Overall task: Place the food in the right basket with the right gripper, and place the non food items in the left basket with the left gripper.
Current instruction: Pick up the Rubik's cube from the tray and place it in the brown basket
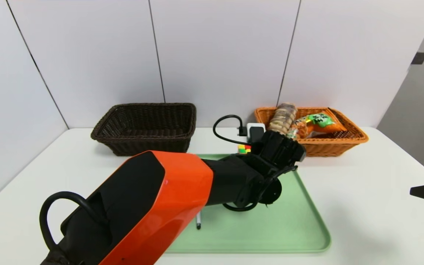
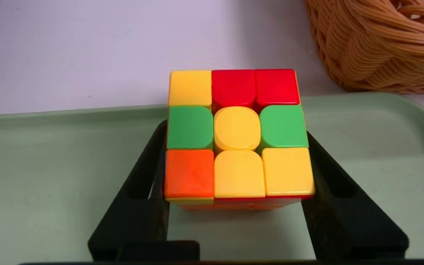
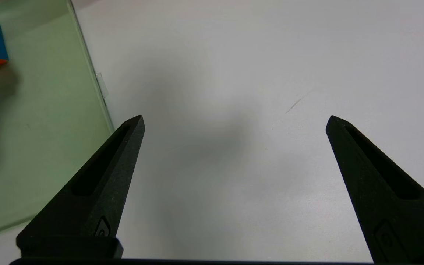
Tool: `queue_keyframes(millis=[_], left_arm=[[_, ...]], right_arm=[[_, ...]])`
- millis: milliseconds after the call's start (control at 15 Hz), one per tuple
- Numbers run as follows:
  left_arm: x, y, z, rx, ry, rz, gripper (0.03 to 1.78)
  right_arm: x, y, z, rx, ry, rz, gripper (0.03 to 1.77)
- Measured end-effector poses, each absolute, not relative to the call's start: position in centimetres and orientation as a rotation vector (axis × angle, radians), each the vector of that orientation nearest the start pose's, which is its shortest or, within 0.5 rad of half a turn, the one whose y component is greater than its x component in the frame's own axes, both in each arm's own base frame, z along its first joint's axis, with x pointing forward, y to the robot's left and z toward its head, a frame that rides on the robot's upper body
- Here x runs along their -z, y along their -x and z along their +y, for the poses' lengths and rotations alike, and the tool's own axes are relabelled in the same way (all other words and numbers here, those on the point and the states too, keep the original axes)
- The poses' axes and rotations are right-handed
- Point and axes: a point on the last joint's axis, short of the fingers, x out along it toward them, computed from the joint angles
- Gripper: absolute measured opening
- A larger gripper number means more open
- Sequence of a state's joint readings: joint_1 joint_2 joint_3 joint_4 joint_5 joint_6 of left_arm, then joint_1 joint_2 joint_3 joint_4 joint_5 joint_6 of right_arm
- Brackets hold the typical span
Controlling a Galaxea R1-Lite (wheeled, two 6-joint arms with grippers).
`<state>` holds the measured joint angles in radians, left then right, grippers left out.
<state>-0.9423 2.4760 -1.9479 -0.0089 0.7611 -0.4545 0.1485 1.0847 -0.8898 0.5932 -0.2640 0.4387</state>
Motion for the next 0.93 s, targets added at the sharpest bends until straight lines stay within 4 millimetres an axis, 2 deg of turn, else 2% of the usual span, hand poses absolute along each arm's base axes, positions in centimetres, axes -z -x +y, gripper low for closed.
queue_keyframes(millis=[467, 667, 933], left_arm=[[-12.0, -31.2, -40.0, 0.095, 0.058, 0.366, 0.98], [-14.1, -30.8, -39.5, 0.107, 0.074, 0.348, 0.98], [-18.6, -29.4, -37.7, 0.139, 0.060, 0.358, 0.98]], right_arm=[[-23.3, -11.7, 1.2, 0.275, -0.255, 0.732, 1.71], [-23.3, -11.7, 1.2, 0.275, -0.255, 0.731, 1.71], [-23.3, -11.9, 1.2, 0.264, -0.264, 0.739, 1.71]])
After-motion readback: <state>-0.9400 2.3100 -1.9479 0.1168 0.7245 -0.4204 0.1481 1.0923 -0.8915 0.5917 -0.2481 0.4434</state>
